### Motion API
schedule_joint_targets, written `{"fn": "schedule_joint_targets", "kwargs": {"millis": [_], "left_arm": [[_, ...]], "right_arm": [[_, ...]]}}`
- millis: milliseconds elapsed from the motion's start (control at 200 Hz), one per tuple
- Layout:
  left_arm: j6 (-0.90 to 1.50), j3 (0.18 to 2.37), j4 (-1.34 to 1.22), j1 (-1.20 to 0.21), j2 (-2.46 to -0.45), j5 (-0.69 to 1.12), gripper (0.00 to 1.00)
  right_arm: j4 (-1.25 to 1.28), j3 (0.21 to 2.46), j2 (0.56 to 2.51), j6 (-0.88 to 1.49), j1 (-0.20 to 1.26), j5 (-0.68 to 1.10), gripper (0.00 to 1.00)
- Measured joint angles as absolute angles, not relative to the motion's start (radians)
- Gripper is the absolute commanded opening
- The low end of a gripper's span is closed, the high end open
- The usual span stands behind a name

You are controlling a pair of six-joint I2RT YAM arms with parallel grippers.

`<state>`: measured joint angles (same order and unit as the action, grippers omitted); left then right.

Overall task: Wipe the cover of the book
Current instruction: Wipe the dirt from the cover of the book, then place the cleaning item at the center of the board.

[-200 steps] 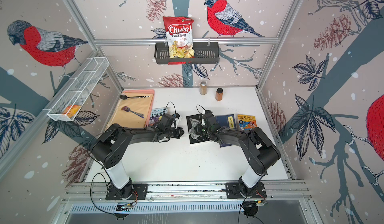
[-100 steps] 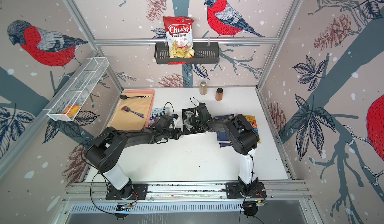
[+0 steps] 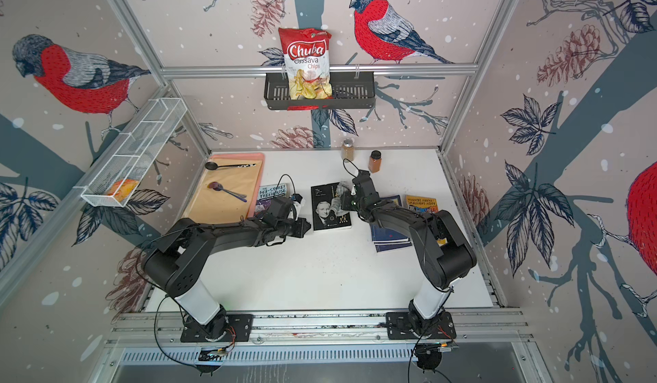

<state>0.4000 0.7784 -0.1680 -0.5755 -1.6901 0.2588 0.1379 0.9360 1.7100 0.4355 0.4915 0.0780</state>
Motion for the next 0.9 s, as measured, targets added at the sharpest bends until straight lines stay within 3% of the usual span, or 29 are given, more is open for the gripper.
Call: {"fn": "schedule_joint_targets", "kwargs": {"millis": [210, 315, 415, 670, 901], "left_arm": [[0.393, 0.756, -0.167, -0.571, -1.651, 0.234, 0.36], [0.393, 0.743, -0.166, -0.568, -1.626, 0.229, 0.56], [0.393, 0.733, -0.16, -0.564, -1.605, 0.2, 0.63], [0.375, 0.722, -0.118, -0.529, -1.543, 0.134, 0.69], [0.329, 0.722, -0.078, -0.35, -1.465, 0.047, 0.69]], "right_arm": [[0.073, 0.896, 1.73, 0.422, 0.455, 0.022, 0.3], [0.067, 0.884, 1.736, 0.422, 0.455, 0.013, 0.47], [0.067, 0.876, 1.725, 0.421, 0.455, 0.003, 0.56], [0.054, 0.846, 1.552, 0.403, 0.449, -0.067, 0.93], [0.038, 0.841, 1.398, 0.381, 0.335, -0.115, 1.0]]}}
